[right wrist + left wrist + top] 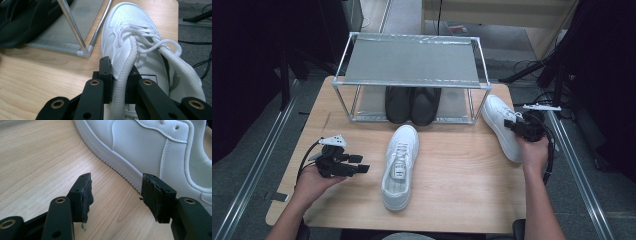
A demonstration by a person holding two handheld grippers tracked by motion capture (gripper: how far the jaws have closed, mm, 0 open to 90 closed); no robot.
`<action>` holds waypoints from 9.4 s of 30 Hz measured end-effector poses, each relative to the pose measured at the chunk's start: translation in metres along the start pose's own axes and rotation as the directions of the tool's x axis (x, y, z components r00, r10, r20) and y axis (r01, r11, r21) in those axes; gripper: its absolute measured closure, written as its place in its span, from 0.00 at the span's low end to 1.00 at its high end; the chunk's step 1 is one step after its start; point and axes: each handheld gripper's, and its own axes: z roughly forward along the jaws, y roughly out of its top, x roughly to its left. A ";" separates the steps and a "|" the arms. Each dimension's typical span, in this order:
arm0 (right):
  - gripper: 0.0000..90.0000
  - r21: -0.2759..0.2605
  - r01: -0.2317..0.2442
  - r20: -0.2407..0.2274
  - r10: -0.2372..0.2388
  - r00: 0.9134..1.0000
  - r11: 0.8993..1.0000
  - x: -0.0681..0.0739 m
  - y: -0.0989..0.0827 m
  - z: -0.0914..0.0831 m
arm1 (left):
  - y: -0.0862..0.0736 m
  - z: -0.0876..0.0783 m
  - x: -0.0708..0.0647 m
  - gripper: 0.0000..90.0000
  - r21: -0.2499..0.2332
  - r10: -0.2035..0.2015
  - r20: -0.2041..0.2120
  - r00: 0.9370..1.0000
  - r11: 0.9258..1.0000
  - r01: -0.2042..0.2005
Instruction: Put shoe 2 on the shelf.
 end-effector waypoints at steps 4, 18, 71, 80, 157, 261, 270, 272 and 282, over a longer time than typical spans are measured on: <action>0.91 -0.004 -0.008 0.001 0.008 1.000 1.000 0.000 -0.005 -0.008 | 0.004 0.003 0.000 0.47 0.004 0.008 0.008 1.000 1.000 -0.008; 0.91 -0.006 -0.007 0.016 0.007 1.000 1.000 0.010 -0.026 -0.037 | 0.019 0.014 0.001 0.46 0.019 0.037 0.035 0.999 0.999 -0.037; 0.89 0.021 0.224 -0.189 -0.216 0.958 0.974 0.130 -0.059 -0.046 | 0.028 0.021 -0.002 0.44 0.007 0.072 0.040 0.997 0.997 -0.073; 0.89 0.024 0.260 -0.228 -0.248 0.942 0.965 0.150 -0.058 -0.035 | 0.027 0.021 -0.003 0.44 0.011 0.075 0.039 0.996 0.997 -0.076; 1.00 0.046 0.205 -0.329 -0.179 0.927 0.978 0.096 -0.046 0.000 | 0.016 0.052 -0.050 0.99 0.088 0.169 0.080 0.982 0.981 -0.176; 1.00 0.006 0.238 -0.392 -0.216 0.894 0.971 0.105 -0.051 -0.024 | 0.044 0.083 -0.041 0.99 0.044 0.141 0.112 0.984 0.988 -0.147; 1.00 -0.016 0.350 -0.466 -0.317 0.826 0.937 0.141 -0.059 -0.036 | 0.044 0.077 -0.035 0.96 0.032 0.112 0.102 0.988 0.993 -0.115; 1.00 -0.019 0.367 -0.471 -0.332 0.817 0.930 0.147 -0.061 -0.040 | 0.044 0.074 -0.035 0.96 0.023 0.109 0.102 0.989 0.993 -0.112; 1.00 -0.009 0.397 -0.435 -0.361 0.825 0.918 0.151 -0.065 -0.038 | 0.044 0.075 -0.031 0.94 0.029 0.094 0.101 0.990 0.995 -0.097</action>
